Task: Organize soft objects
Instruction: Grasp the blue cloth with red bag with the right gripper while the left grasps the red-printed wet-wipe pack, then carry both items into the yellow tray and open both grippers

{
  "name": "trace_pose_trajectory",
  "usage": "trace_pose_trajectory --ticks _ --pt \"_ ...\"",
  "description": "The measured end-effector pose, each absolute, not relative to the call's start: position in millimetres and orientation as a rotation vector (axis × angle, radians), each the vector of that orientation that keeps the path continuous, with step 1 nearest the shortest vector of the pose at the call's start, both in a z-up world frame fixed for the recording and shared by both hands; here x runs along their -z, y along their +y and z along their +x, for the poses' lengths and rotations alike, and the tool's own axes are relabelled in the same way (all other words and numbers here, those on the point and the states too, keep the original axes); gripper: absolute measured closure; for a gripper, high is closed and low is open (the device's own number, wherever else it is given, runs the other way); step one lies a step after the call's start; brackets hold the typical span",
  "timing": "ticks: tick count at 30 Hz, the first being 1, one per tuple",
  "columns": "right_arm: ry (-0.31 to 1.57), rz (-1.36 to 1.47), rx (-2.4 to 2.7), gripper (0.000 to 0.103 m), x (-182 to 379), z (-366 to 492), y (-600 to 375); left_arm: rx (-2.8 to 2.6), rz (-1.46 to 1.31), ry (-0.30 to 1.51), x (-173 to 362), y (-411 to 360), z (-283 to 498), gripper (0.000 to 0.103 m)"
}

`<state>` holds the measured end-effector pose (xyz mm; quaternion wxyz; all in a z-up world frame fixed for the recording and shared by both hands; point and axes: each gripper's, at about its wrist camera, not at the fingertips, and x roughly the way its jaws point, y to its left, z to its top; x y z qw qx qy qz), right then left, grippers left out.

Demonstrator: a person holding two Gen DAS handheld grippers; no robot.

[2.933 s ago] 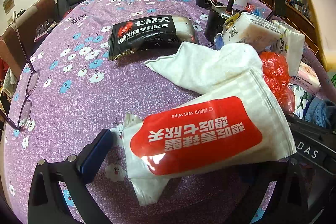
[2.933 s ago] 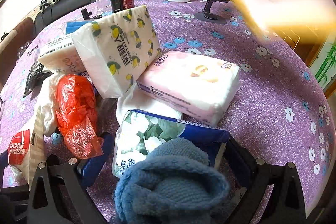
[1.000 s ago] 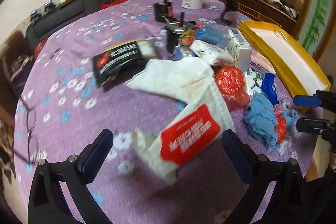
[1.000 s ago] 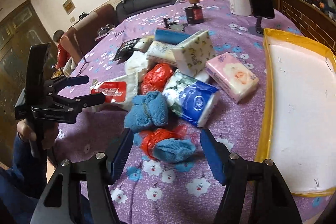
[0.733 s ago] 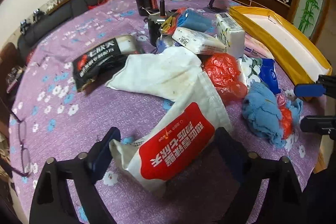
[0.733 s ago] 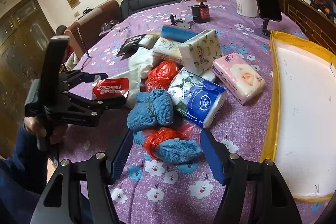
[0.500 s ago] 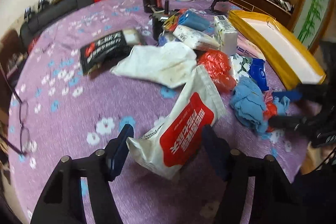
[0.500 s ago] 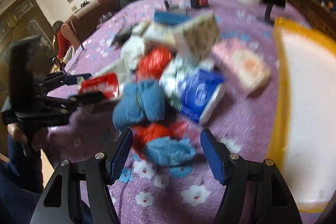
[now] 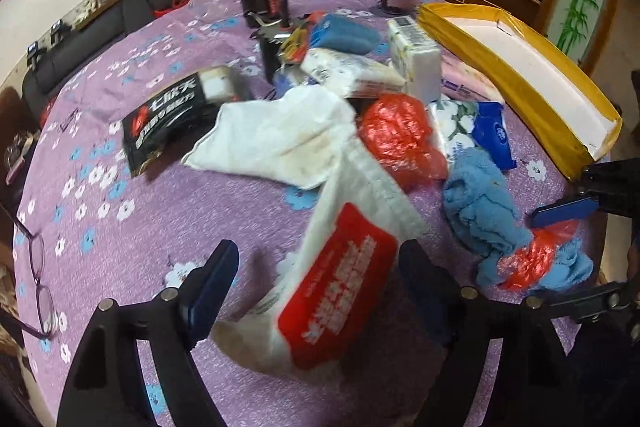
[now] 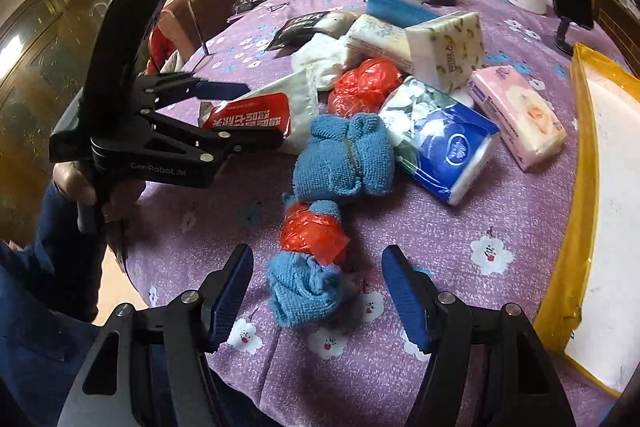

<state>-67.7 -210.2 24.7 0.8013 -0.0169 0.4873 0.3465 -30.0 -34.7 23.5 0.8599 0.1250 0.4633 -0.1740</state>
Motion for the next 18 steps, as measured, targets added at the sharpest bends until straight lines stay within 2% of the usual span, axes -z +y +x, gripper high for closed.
trace_pose_trajectory --ticks 1,2,3,5,10,18 --pt "1.055 -0.037 -0.741 0.032 -22 -66 -207 0.352 0.299 0.973 -21 -39 -32 0.022" --pt "1.059 -0.038 -0.739 0.039 -21 -66 -204 0.335 0.332 0.971 -19 -42 -34 0.025" --pt "1.064 -0.039 -0.738 0.055 -19 -65 -202 0.327 0.353 0.977 -16 -44 -36 0.04" --pt "1.064 -0.051 -0.738 0.068 -17 -64 -197 0.341 0.336 0.989 -14 -44 -40 0.06" --pt "1.054 -0.042 -0.752 0.069 -21 -71 -201 0.308 0.256 0.994 -17 -27 -46 0.065" --pt "0.938 0.022 -0.804 0.069 -50 -90 -221 0.401 0.036 0.903 -58 -8 -56 0.065"
